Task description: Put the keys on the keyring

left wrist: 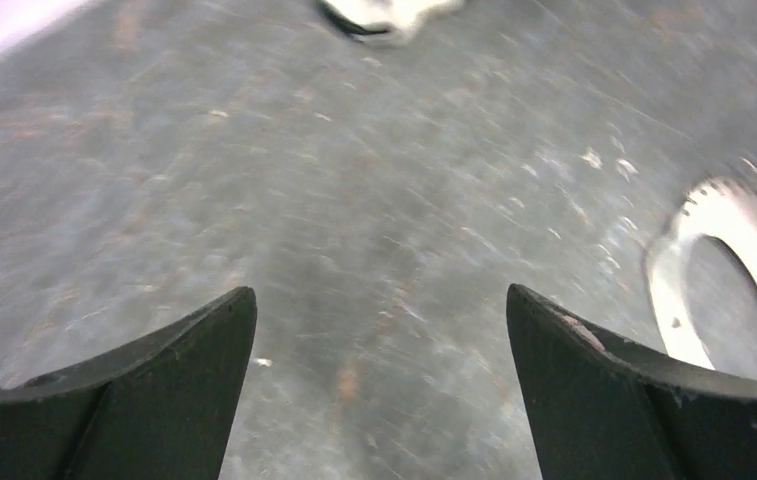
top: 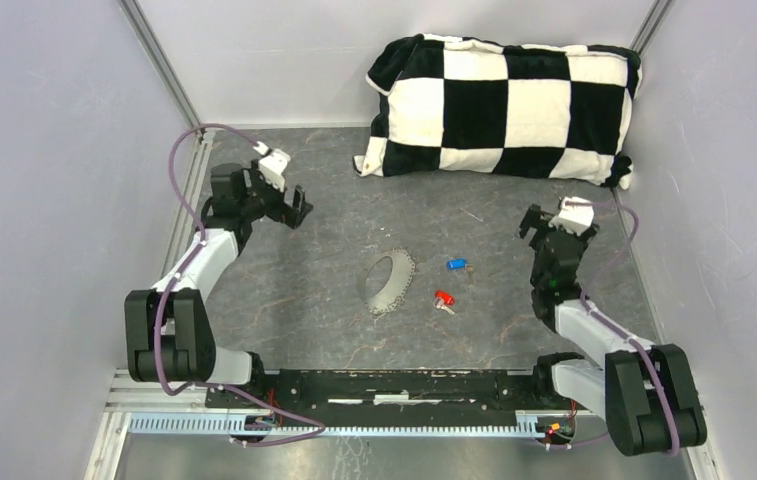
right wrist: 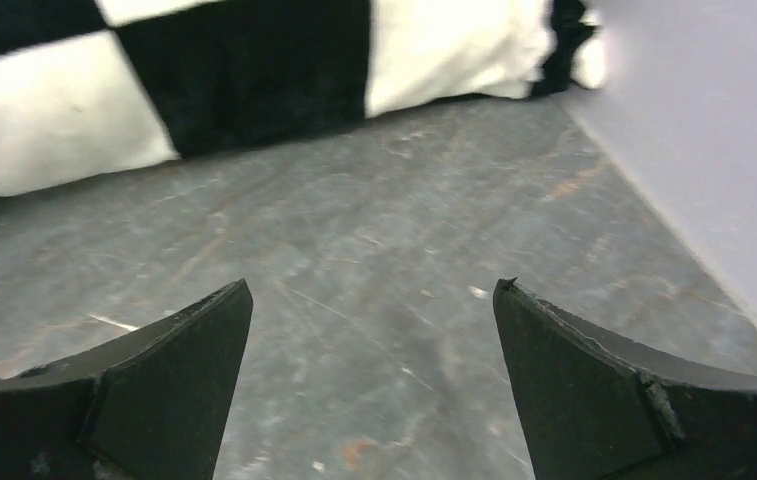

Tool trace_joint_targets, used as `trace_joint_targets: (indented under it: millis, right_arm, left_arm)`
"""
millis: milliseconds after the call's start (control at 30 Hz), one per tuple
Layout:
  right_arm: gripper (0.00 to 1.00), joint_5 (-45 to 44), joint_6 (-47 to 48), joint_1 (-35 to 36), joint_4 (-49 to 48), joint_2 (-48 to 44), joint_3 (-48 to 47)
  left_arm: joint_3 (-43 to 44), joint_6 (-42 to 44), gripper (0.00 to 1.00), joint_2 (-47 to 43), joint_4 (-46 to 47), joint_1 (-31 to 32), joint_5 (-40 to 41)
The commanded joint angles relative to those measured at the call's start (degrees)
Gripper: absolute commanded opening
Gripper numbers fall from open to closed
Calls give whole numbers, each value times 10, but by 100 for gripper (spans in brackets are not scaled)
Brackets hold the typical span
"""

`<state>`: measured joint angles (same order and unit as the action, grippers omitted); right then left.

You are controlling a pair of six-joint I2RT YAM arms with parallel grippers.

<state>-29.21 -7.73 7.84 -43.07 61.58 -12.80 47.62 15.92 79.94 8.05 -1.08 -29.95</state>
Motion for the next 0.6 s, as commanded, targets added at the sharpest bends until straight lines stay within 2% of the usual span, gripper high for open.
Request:
trace_joint_targets:
  millis: [0, 67, 167, 267, 367, 433, 567]
  right_arm:
    - [98, 119, -72, 2, 208, 50, -105]
    - [98, 235, -40, 10, 150, 61, -87]
    - [98, 288, -20, 51, 140, 93, -120]
    - [93, 307, 15, 124, 197, 162, -216]
    - [91, 311, 50, 201, 246, 243, -319]
    - [89, 347, 62, 227, 257, 293, -368]
    - [83, 443, 71, 238, 307, 390, -472]
  left_arm:
    - [71, 234, 100, 15, -371, 61, -123]
    - [83, 259, 100, 25, -404, 98, -89]
    - [104, 225, 100, 49, -404, 117, -109]
    - [132, 151, 100, 79, -385, 121, -122]
    - [158, 113, 100, 114, -379, 122, -114]
    - [180, 96, 100, 129, -389, 122, -95]
    - [207, 63, 100, 150, -402, 120, -54]
